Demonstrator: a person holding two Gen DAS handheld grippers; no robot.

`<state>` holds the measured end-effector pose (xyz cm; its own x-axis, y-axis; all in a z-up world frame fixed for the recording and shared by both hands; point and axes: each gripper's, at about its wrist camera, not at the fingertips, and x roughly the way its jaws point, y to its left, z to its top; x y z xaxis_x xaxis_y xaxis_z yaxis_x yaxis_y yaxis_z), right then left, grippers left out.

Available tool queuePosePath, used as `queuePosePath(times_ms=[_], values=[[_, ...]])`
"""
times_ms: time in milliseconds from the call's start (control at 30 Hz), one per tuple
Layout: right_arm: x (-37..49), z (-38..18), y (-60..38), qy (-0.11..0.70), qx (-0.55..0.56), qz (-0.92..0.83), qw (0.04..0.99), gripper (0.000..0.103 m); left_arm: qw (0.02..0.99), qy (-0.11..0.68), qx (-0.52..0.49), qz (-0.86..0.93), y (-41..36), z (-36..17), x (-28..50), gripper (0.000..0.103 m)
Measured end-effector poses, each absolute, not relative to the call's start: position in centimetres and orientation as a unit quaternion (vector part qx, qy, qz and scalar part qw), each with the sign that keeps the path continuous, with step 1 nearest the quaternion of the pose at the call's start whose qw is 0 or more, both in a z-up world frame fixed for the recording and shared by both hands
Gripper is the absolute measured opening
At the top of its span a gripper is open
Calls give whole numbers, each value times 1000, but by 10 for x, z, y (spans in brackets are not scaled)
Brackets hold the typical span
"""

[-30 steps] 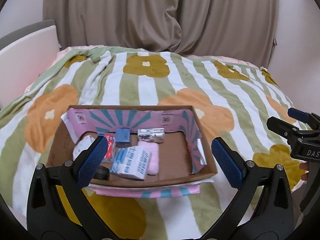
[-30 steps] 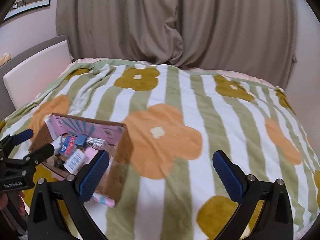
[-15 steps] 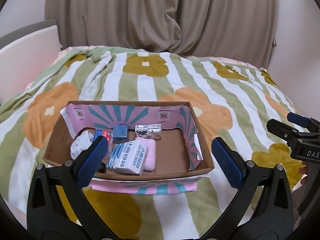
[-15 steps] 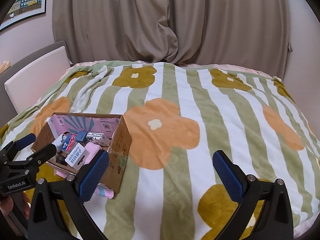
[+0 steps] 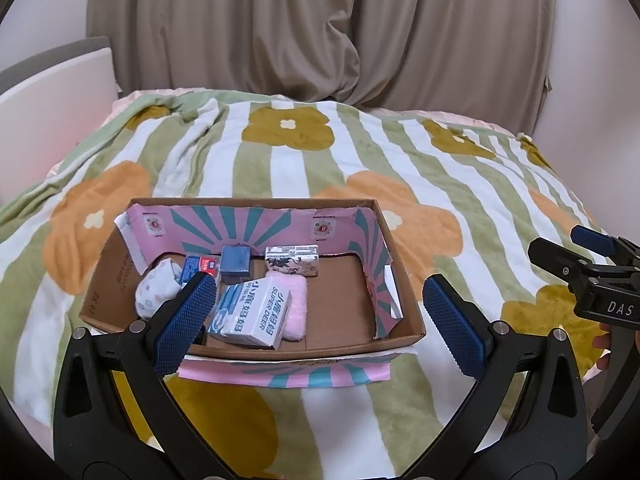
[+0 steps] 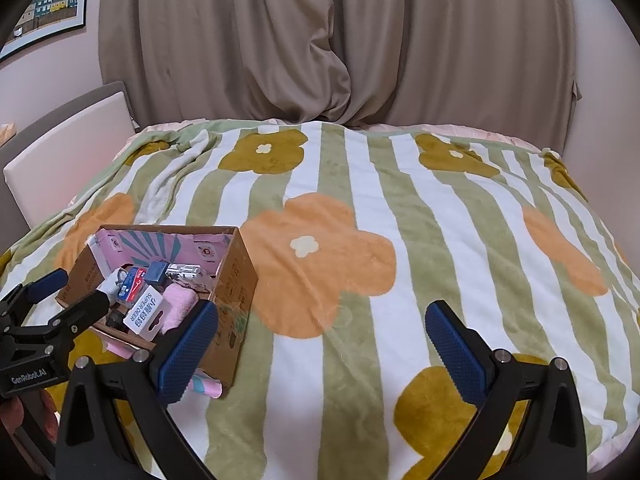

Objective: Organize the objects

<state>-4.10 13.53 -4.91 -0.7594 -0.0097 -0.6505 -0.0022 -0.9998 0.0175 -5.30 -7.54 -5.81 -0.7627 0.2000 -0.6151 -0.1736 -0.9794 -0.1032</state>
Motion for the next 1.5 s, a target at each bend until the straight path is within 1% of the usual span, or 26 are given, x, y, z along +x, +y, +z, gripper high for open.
queuePosePath(times_ms=[733, 1233, 1333, 1500], values=[[-40, -49, 127, -1, 346, -938, 6, 103, 95, -11, -328, 940, -77, -58, -50, 103], [-40, -46, 124, 1, 345, -939, 7, 103, 87, -21, -317, 944, -85, -47, -45, 103], [-40, -45, 122, -1, 343, -939, 9, 103, 72, -26, -310, 948, -88, -43, -42, 103], [-40, -43, 120, -2, 343, -939, 9, 103, 54, -12, -299, 953, -88, -42, -39, 103]])
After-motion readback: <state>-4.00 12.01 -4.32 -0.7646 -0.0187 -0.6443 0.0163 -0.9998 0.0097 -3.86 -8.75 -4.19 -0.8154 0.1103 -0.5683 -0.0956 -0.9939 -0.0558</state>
